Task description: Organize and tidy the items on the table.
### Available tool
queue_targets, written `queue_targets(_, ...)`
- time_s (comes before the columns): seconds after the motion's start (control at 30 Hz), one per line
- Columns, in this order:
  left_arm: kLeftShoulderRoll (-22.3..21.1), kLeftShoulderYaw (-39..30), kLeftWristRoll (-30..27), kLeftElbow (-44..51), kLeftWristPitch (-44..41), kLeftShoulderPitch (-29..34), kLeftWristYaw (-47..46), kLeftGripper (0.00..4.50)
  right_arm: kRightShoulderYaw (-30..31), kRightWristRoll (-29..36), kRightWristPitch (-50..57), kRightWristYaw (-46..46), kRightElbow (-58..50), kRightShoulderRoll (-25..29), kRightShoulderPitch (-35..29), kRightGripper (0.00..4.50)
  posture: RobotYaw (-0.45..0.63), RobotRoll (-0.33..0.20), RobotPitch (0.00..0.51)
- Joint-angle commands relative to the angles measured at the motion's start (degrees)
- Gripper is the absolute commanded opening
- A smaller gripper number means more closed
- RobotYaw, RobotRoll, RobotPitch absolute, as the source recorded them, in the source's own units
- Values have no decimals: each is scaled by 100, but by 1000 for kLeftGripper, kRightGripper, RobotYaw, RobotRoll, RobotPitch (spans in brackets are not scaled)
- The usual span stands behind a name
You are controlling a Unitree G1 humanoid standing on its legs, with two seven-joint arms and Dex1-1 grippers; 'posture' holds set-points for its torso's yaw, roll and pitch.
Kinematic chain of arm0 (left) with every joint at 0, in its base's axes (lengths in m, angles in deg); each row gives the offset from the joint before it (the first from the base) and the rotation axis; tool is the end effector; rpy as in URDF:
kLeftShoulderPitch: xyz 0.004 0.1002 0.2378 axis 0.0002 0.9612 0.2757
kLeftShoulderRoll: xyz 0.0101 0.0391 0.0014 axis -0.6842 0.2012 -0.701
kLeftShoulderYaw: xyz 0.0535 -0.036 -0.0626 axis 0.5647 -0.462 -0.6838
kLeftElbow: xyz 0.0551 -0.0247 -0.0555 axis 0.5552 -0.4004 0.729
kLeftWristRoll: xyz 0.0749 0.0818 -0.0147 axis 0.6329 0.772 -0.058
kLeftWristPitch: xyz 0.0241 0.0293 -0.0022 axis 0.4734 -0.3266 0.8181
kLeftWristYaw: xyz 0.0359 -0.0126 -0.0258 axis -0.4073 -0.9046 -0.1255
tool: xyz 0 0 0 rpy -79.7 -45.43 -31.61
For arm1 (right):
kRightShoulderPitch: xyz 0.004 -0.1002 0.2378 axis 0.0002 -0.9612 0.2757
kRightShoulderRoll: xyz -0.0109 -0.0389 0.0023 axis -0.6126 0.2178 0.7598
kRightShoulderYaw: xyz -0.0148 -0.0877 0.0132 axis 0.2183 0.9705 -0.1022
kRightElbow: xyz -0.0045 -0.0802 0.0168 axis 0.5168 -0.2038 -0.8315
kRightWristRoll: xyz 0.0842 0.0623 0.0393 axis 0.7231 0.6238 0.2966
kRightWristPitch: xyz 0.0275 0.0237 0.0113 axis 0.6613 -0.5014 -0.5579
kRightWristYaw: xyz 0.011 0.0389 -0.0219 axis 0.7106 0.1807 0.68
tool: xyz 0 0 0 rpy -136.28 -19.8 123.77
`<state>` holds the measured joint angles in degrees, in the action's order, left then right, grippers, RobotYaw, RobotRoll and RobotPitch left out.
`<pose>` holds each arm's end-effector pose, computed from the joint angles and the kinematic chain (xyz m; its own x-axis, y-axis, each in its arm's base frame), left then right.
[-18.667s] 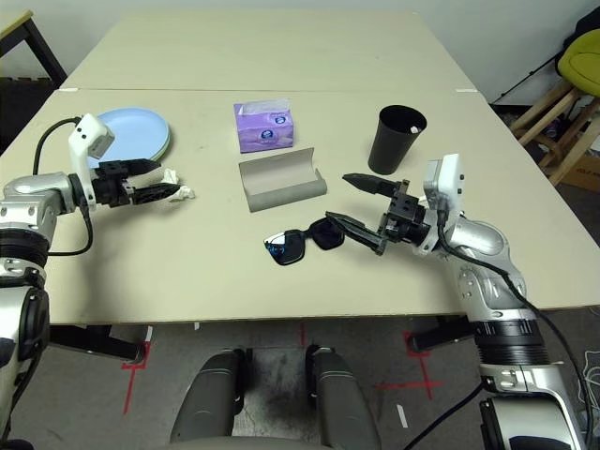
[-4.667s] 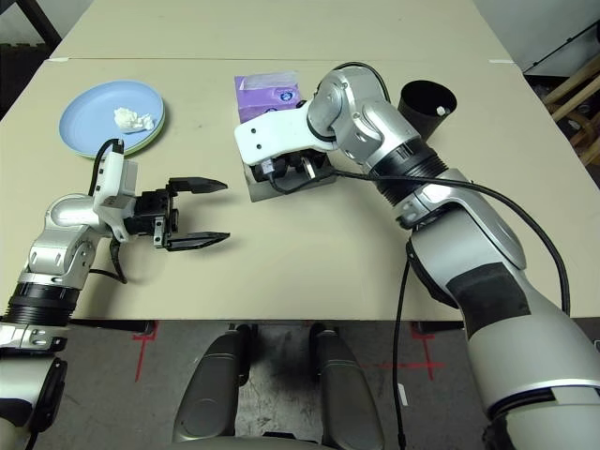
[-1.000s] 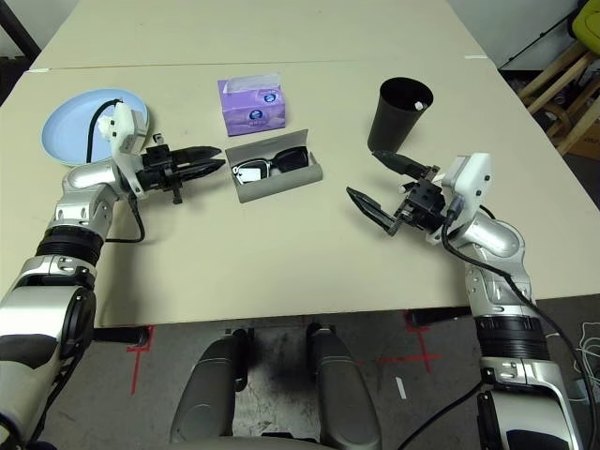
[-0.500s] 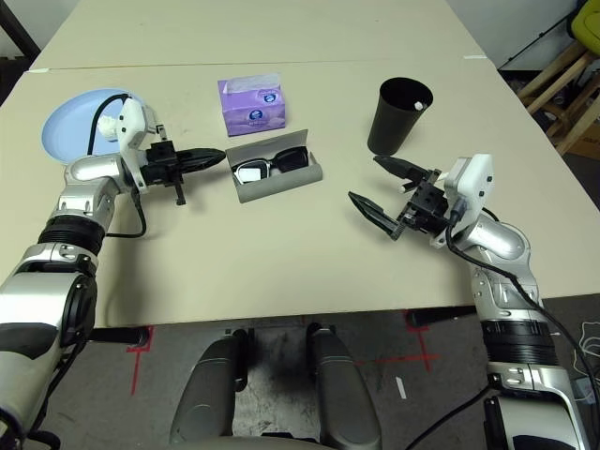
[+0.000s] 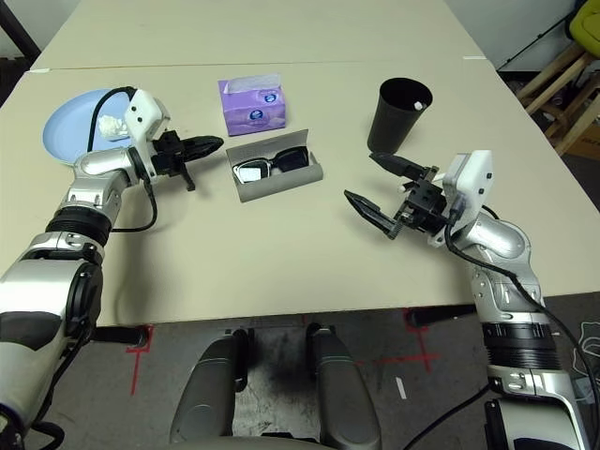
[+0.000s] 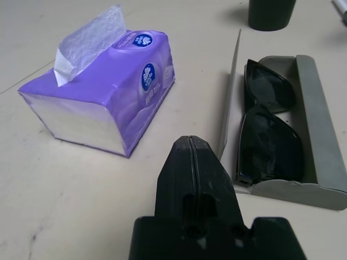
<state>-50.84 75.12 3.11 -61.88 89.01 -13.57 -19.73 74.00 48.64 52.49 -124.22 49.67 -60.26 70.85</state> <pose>0.3567 0.2361 0.1916 0.6326 -0.7692 -0.0906 0.7359 0.5604 0.3799 0.2597 -0.2488 0.1671 0.5883 0.7892 0.1761 -0.7071 0.6077 -0.3615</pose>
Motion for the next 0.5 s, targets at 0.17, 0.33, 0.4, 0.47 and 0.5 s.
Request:
queue_targets(0.17, 107, 8, 104, -167, -42, -107, -48, 46, 67, 41, 186, 84, -283, 40, -115, 4500, 46, 0, 223)
queue_targets(0.33, 179, 19, 137, -197, -16, -149, -50, 46, 66, 60, 276, 118, -398, 51, -116, 4500, 43, 0, 222)
queue_targets(0.4, 207, 18, 136, -215, -3, -168, -8, 46, 62, 73, 327, 116, -425, 61, -125, 4500, 41, 0, 222)
queue_targets(0.47, 232, 24, 135, -218, 10, -177, 44, 46, 60, 77, 372, 112, -443, 74, -139, 4500, 43, 0, 222)
queue_targets(0.5, 242, 25, 132, -216, 15, -175, 68, 46, 59, 86, 409, 111, -455, 79, -150, 4500, 44, 0, 222)
